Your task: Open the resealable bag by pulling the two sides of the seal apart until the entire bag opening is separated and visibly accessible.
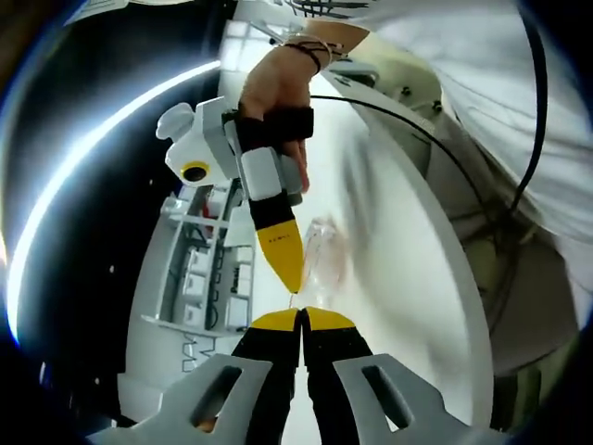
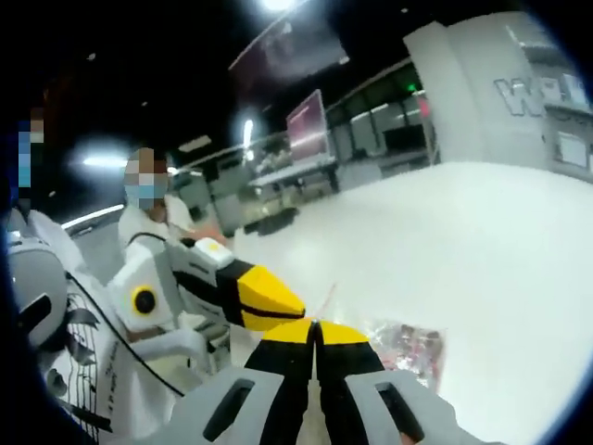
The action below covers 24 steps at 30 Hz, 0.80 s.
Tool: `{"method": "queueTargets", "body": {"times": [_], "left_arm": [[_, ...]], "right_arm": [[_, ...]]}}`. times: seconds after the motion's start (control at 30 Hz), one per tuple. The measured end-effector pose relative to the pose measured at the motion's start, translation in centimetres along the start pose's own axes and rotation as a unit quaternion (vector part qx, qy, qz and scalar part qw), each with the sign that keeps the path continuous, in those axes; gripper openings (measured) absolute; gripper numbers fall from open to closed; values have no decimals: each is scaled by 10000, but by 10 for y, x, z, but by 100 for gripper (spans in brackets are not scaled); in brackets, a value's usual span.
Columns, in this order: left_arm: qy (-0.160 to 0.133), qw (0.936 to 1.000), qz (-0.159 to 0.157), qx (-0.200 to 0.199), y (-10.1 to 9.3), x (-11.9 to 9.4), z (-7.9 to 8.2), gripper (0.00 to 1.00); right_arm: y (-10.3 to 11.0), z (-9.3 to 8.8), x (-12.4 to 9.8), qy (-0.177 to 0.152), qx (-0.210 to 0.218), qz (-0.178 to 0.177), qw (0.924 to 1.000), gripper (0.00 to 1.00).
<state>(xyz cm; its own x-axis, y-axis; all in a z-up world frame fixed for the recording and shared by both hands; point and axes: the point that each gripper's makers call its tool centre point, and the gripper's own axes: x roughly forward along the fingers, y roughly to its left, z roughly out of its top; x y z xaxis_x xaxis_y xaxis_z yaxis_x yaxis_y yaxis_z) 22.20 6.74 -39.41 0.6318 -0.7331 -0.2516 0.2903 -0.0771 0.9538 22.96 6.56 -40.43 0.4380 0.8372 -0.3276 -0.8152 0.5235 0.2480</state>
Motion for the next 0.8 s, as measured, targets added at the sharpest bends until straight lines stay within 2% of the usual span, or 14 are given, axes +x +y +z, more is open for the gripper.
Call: {"method": "queueTargets", "body": {"times": [0.1, 0.27, 0.4, 0.8], "left_arm": [[-5, 10000, -35, -19, -2, 1, 0, 1], [49, 9997, 192, 111, 8, -1, -1, 1], [26, 9998, 140, 163, 7, 0, 0, 3], [155, 9993, -16, 352, 2, -2, -3, 7]], "right_arm": [[0, 2, -1, -57, 46, -10, 10000, 0], [5, -1, 1, -99, 209, 115, 9997, 0], [5, -4, 3, -141, 448, 220, 9987, 0], [8, -1, 2, -267, 654, 306, 9970, 0]]}}
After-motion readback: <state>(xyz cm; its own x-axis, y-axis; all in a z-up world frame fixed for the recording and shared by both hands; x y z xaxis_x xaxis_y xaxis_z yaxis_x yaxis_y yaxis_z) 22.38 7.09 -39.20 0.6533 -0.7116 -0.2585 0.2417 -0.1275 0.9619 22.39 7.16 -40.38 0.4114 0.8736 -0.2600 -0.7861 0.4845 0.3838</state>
